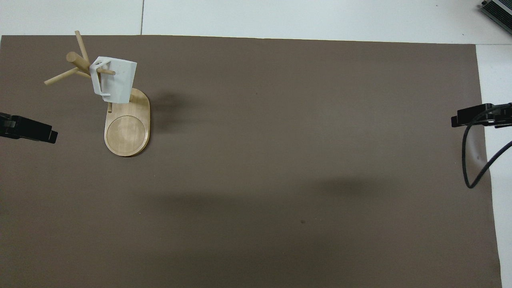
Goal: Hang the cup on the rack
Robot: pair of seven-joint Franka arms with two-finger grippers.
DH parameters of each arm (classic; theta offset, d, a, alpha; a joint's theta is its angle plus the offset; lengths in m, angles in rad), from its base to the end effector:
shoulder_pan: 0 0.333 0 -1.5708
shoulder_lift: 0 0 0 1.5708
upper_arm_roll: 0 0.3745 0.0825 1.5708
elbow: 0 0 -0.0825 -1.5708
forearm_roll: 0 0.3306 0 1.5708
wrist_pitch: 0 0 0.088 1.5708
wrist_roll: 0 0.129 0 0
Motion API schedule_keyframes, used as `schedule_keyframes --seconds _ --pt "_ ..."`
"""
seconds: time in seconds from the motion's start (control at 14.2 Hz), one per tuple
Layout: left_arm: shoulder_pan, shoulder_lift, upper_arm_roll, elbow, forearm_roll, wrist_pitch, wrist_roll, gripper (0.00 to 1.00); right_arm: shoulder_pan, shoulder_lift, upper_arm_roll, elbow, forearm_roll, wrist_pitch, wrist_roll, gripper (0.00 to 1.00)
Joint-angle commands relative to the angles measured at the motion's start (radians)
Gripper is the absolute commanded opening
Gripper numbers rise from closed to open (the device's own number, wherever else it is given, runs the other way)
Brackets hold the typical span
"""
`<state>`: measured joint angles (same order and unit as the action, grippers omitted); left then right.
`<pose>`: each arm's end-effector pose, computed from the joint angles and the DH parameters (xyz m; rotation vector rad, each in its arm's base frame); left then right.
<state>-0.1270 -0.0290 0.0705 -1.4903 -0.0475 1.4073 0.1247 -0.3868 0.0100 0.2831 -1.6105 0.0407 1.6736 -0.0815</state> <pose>0.4710 -0.0326 0.6944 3.0760 -0.2896 -0.0809 0.5128 -0.0494 0.6488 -3.1018 0.0394 -0.0889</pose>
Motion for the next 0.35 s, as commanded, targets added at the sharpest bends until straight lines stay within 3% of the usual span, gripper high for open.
schedule_keyframes --seconds 0.0,0.28 --pt "-0.022 -0.028 0.006 -0.024 0.029 -0.033 -0.013 1.0 -0.009 -0.018 0.005 -0.017 -0.001 -0.002 -0.017 1.0" --pt "-0.019 -0.04 0.005 -0.053 0.029 -0.033 -0.005 1.0 -0.009 -0.018 0.005 -0.017 -0.001 -0.002 -0.017 1.0"
